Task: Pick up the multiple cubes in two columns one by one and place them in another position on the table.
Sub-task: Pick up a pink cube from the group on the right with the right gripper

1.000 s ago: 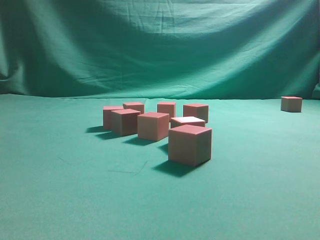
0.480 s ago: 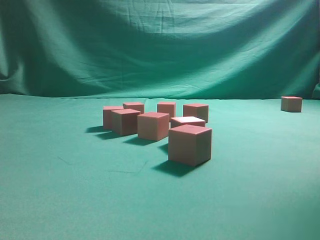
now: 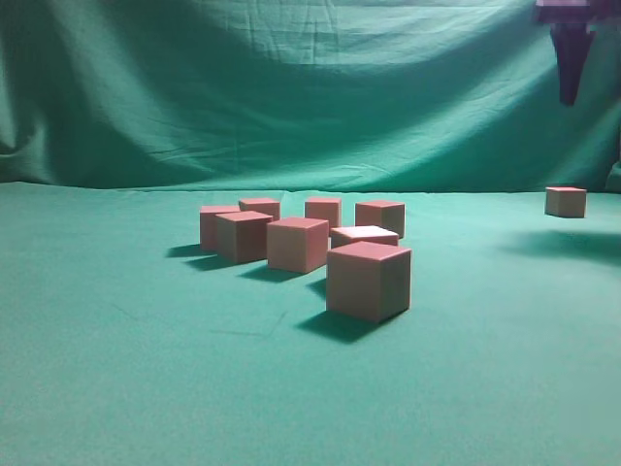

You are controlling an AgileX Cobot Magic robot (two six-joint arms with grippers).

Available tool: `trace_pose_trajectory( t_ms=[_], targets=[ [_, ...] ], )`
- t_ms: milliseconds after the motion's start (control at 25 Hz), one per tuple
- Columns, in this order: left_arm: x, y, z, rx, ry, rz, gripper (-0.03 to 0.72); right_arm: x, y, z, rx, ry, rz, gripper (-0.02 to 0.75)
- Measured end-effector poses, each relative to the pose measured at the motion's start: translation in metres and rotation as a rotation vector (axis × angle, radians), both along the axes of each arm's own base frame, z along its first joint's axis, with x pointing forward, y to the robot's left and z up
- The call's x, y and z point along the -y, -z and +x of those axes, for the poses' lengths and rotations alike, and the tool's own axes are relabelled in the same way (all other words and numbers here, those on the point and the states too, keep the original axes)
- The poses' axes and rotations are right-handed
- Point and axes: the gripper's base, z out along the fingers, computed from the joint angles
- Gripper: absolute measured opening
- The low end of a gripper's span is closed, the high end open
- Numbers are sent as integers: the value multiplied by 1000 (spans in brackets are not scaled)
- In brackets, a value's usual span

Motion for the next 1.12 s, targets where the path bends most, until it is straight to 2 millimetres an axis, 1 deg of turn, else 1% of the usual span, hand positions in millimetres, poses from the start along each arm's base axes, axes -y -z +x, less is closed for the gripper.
trace_pose_trajectory(
  t_ms=[80,240,480,600,960,1000,1040,1120],
  targets=[
    [0,0,0,0,0,0,0,2,16,16,-11,-8,-5,549],
    [0,0,0,0,0,0,0,2,44,37,-7,-25,-5,549],
    [0,0,0,0,0,0,0,2,83,51,-14,-26,-6,549],
    [0,0,0,0,0,0,0,2,96,55,-16,-27,-5,549],
    [0,0,0,0,0,0,0,1,113,61,-10,-46,-4,549],
    [0,0,0,0,0,0,0,1,113,61,-10,-46,-1,483],
    [0,0,0,0,0,0,0,1,113,61,-10,-45,1,440],
    [0,0,0,0,0,0,0,1,113,61,-8,-45,3,299]
  ],
)
